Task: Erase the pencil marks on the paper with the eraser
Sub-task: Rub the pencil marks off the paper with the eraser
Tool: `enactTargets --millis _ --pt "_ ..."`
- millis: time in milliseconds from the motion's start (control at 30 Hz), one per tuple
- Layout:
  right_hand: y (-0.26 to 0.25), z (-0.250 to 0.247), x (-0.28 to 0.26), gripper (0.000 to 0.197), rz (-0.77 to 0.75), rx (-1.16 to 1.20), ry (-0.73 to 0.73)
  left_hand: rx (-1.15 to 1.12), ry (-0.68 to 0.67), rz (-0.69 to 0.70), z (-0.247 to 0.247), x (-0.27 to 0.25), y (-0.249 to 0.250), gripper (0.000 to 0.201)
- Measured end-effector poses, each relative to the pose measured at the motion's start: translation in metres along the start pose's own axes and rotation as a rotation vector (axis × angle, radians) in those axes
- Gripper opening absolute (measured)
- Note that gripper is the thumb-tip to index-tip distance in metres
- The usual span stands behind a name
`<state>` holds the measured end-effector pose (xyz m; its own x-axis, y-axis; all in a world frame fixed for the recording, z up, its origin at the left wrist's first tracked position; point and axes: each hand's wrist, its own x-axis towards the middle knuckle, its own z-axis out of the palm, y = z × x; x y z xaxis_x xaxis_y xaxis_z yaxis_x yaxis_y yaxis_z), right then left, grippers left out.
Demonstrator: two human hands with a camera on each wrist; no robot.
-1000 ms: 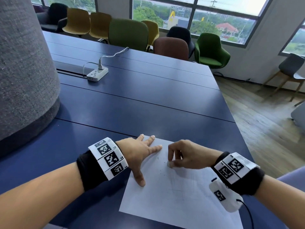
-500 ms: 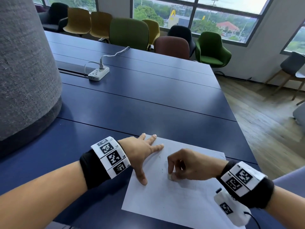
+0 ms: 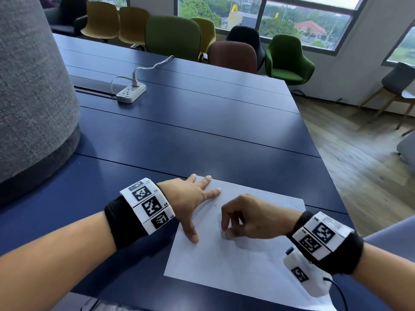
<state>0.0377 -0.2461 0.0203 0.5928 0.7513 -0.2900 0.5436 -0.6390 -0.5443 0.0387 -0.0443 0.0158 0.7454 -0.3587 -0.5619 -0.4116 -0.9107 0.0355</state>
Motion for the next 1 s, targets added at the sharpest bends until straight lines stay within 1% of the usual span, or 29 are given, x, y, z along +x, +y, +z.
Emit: enactTargets --millis 33,67,167,200,233,300,333,367,400,500,533,600,667,700,733,800,833,867,967,1000 --pt "0.001 0.001 -0.001 0.004 -0.007 0.009 0.021 -0.002 0.001 -0.001 0.0 0.0 0.0 0.133" --pt "0.0 0.003 -0.004 0.003 -0.025 0.013 0.005 -0.005 0.001 -0.003 0.0 0.0 0.0 0.133" --pt "-0.01 0.006 -0.012 0.005 -0.071 0.016 -0.153 -0.013 -0.001 -0.005 -0.001 -0.002 0.001 0.132" --pt "-0.011 0.005 -0.01 0.006 -0.076 0.002 -0.167 -0.011 0.0 -0.003 -0.001 -0.002 0.001 0.132" --pt "-0.009 0.004 -0.007 0.005 -0.068 -0.012 -0.139 -0.009 0.0 -0.003 -0.001 -0.002 0.0 0.132" --pt "-0.004 0.003 -0.001 0.005 -0.04 -0.017 -0.024 -0.008 -0.001 -0.008 0.0 -0.001 0.001 0.132" --pt "-0.002 0.004 0.0 0.005 -0.028 -0.007 0.009 -0.007 -0.001 -0.012 0.001 -0.001 0.001 0.133" --pt "-0.001 0.005 -0.002 0.006 -0.024 0.009 0.003 -0.006 0.0 -0.015 0.001 0.0 0.001 0.133" --pt "-0.002 0.007 -0.004 0.006 -0.042 0.026 -0.043 -0.004 0.0 -0.017 0.001 0.0 0.002 0.133" --pt "-0.012 0.009 -0.008 0.013 -0.098 0.015 -0.253 -0.006 0.0 -0.02 0.001 0.0 0.002 0.133" --pt "-0.013 0.008 -0.006 0.015 -0.106 -0.008 -0.269 -0.003 0.001 -0.02 0.001 0.0 0.001 0.133" --pt "-0.013 0.009 0.002 0.016 -0.124 -0.023 -0.189 0.001 0.005 -0.017 0.001 0.0 0.002 0.134" --pt "-0.012 0.01 0.004 0.011 -0.137 0.003 -0.091 -0.001 0.007 -0.016 0.001 0.0 0.002 0.133" --pt "-0.012 0.01 0.002 0.009 -0.144 0.015 -0.087 -0.003 0.008 -0.015 0.001 0.0 0.002 0.133" --pt "-0.013 0.009 -0.001 0.008 -0.152 0.02 -0.118 -0.005 0.01 -0.015 0.001 -0.001 0.002 0.133" --pt "-0.017 0.008 -0.005 0.007 -0.163 0.003 -0.223 -0.011 0.006 -0.016 0.001 -0.002 0.002 0.133" --pt "-0.02 0.008 -0.005 0.006 -0.169 -0.013 -0.247 -0.011 0.004 -0.016 0.0 -0.002 0.002 0.133" --pt "-0.021 0.008 -0.003 0.006 -0.176 -0.027 -0.237 -0.009 0.004 -0.017 0.0 -0.002 0.002 0.133" --pt "-0.02 0.011 0.002 0.009 -0.177 -0.028 -0.109 -0.004 0.008 -0.011 0.0 -0.002 0.002 0.132" --pt "-0.019 0.012 0.001 0.01 -0.174 -0.02 -0.094 -0.006 0.008 -0.011 0.0 -0.002 0.002 0.132"
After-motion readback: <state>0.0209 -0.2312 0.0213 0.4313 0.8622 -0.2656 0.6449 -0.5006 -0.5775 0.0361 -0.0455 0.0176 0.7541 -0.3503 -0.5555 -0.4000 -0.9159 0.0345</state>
